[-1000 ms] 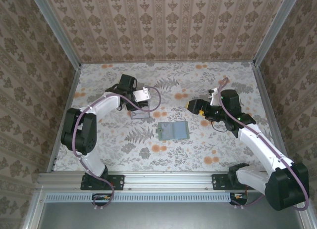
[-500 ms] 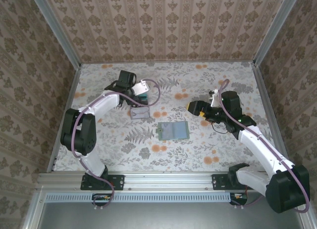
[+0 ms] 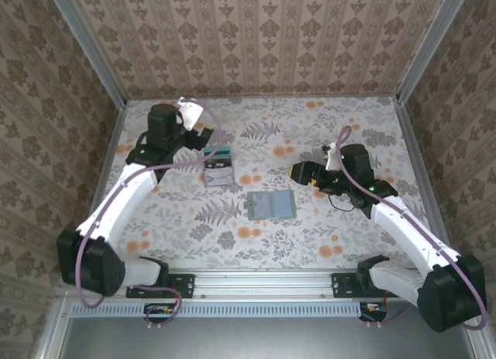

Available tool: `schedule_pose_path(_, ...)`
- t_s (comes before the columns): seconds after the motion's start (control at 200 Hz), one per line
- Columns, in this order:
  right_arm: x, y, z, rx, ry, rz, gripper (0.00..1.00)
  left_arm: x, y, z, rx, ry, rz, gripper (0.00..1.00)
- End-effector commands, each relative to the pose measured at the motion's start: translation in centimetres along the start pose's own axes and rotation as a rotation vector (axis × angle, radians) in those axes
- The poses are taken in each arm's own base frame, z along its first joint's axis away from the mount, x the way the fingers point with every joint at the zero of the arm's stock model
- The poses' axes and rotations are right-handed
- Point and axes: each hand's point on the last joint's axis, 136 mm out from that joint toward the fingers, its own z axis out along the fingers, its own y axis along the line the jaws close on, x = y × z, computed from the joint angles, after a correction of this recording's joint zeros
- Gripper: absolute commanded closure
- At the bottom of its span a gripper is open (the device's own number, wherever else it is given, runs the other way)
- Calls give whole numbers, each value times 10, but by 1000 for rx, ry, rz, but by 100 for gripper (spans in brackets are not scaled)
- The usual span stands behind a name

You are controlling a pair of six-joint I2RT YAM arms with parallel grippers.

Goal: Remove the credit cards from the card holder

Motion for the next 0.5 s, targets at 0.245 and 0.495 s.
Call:
schedule_pose_path(0.245,15,-1,26,173,71,-153,0,33,24,-41,-65,122,-560,0)
schedule_pose_path(0.495,40,-34,51,276,182,-90,1,73,-16,-50,45,213,-802,11)
